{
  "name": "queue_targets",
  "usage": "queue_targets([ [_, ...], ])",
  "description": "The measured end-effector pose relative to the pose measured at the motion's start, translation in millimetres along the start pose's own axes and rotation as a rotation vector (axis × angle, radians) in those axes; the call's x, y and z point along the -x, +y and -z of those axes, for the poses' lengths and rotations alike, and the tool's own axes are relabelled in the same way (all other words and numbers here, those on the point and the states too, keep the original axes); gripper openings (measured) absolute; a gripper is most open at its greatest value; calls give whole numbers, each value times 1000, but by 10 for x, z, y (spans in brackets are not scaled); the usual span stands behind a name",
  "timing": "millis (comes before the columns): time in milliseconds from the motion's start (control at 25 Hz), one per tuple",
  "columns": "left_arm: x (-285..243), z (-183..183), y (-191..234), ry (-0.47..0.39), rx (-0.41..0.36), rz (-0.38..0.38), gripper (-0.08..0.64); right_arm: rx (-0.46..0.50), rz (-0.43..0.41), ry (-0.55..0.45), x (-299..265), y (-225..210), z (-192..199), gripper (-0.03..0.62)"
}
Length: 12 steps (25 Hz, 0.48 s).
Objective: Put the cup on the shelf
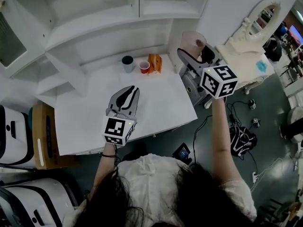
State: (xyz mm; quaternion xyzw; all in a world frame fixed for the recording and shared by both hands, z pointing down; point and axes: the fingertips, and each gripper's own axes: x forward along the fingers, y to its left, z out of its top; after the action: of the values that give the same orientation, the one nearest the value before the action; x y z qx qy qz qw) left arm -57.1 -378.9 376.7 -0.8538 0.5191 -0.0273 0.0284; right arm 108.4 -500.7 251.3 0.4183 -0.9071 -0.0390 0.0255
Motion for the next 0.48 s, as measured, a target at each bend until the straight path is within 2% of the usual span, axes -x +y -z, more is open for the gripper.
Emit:
queue_targets([
  [360,-306,23,263,-4,1,24,61,-25,-32,-63,-881,-407,-733,357],
  [480,-372,43,317,-5,2,30,61,-64,-45,-68,-1187,-515,-907,357],
])
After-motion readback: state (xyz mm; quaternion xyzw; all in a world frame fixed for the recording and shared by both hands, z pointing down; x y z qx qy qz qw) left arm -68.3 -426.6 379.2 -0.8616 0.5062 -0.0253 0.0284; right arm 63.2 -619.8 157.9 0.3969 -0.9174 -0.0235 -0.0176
